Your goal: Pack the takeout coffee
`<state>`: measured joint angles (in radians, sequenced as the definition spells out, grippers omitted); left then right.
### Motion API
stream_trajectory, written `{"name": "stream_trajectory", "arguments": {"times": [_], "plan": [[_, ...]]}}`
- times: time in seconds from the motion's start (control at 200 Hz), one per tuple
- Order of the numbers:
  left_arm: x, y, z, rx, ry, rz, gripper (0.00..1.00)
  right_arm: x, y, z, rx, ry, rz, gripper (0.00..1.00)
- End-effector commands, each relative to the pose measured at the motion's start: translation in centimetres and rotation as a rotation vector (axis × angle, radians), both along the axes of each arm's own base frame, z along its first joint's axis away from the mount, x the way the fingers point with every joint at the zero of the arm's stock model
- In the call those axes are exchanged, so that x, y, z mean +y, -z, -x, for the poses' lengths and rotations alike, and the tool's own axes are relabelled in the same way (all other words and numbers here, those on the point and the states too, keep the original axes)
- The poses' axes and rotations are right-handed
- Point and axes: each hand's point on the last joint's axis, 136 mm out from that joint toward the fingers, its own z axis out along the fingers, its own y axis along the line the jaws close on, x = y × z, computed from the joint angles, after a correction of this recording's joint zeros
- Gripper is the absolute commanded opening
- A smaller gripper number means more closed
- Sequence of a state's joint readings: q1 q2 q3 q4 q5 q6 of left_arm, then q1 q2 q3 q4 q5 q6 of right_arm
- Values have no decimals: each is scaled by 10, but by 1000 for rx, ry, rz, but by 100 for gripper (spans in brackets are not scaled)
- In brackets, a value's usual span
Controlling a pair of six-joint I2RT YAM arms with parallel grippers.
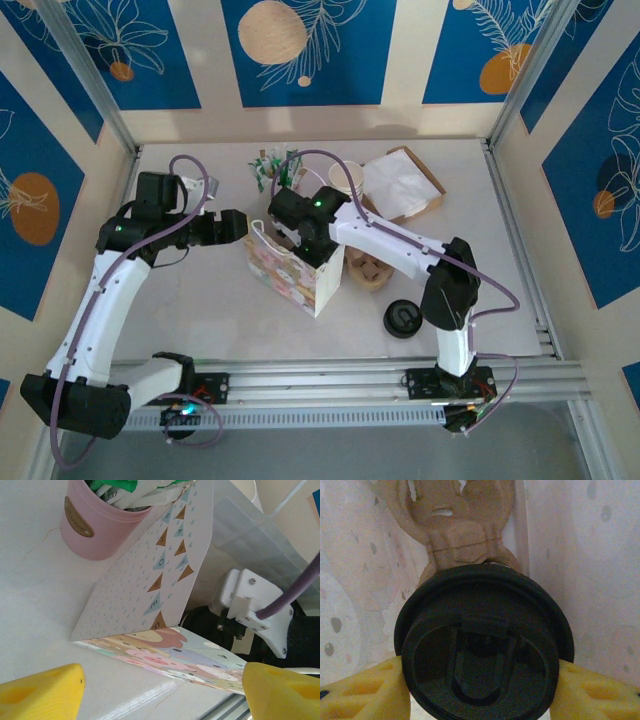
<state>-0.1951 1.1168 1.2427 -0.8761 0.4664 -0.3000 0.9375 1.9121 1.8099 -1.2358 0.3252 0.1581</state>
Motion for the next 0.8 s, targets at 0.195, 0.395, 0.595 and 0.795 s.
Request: {"name": "stream_trajectory", "arguments": {"times": [0.195, 0.395, 0.595, 0.795], "plan": [[3, 8, -4, 3, -5, -46, 79, -9, 35, 13, 114, 18, 71, 46], [5, 11, -4, 8, -11, -58, 76, -14, 45, 24, 166, 22, 96, 46], [5, 13, -4, 16, -14, -63, 75, -16, 57, 33, 208, 14, 140, 46], [6, 14, -4, 18, -17, -66, 75, -7, 51, 32, 213, 24, 96, 46]]}}
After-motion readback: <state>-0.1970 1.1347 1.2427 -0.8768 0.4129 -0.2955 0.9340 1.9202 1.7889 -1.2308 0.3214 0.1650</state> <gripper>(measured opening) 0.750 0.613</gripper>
